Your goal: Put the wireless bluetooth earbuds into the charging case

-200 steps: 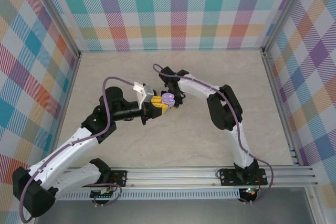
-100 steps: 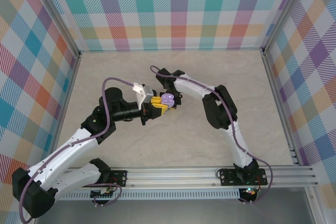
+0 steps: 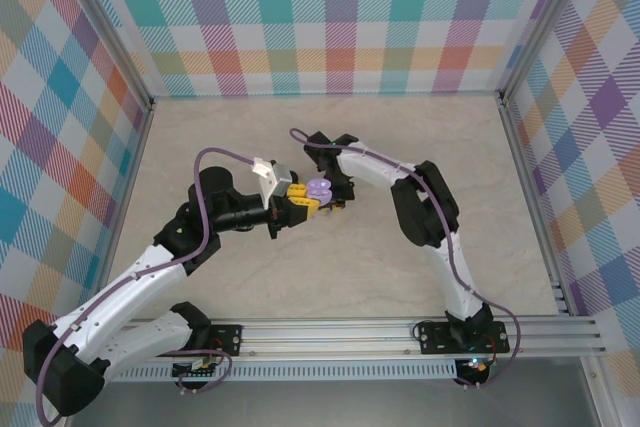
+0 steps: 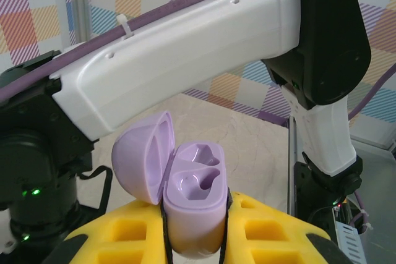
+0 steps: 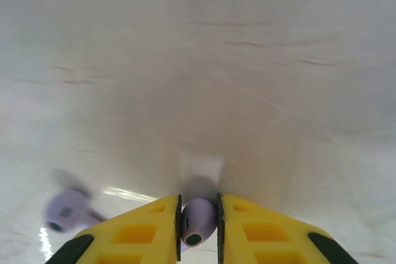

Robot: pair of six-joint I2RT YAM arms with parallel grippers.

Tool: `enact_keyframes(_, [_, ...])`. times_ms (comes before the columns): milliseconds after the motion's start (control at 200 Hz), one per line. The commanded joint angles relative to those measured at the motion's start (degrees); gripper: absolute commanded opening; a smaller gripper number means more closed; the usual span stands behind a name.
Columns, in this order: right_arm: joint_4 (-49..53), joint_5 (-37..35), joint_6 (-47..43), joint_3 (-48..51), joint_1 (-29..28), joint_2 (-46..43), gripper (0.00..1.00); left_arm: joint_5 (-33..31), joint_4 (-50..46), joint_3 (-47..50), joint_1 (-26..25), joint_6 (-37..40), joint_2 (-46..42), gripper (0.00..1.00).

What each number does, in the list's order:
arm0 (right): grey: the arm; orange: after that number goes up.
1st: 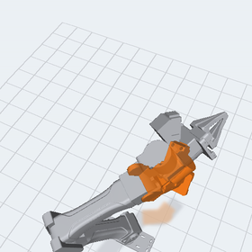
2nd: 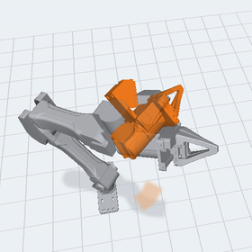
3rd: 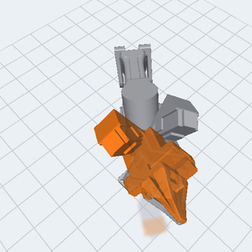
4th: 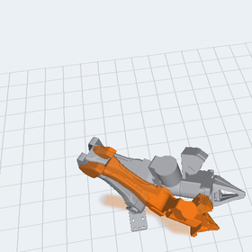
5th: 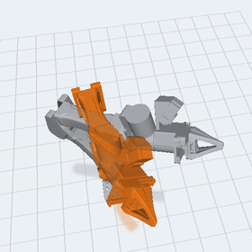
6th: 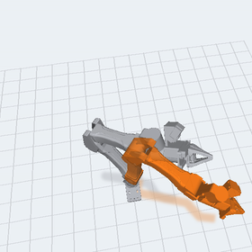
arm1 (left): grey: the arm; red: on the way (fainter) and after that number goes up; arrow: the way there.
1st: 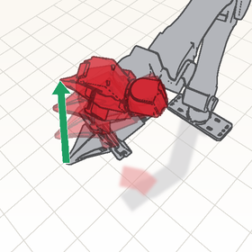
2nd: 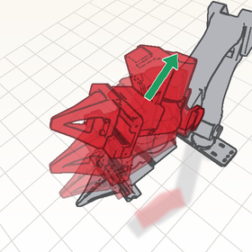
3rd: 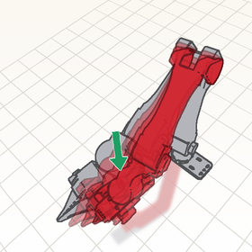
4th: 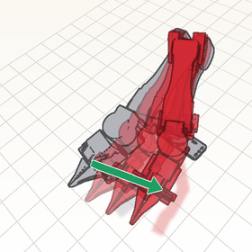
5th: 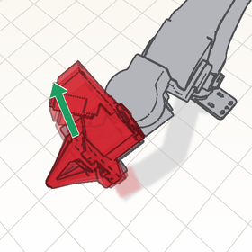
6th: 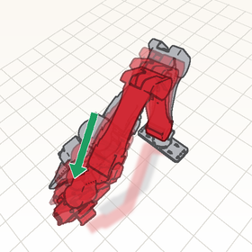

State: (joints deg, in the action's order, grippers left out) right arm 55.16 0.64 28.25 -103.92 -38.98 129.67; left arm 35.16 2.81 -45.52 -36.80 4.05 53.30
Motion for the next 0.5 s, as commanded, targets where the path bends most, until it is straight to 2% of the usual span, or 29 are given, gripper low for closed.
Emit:
enact_keyframes(0, [2.1,-2.4,-7.4,4.8,3.2,-4.2,0.22,-0.1,-0.5,0.0,-0.8,0.0,-1.3,0.11])
enact_keyframes(185, [1.7,-7.4,-18.1,11.3,4.7,-8.7,0.22,0.3,-0.3,-0.2,-0.8,-0.1,-1.0,0.11])
enact_keyframes(335, [1.9,-5.6,-25.1,13.4,4.9,-9.3,0.22,0.5,0.3,-0.2,-0.8,-0.3,-0.8,0.11])
enact_keyframes(495, [1.6,-4.6,-26.7,14.0,4.9,-9.1,0.24,0.6,0.0,-0.5,-0.9,-0.3,-0.7,0.11])
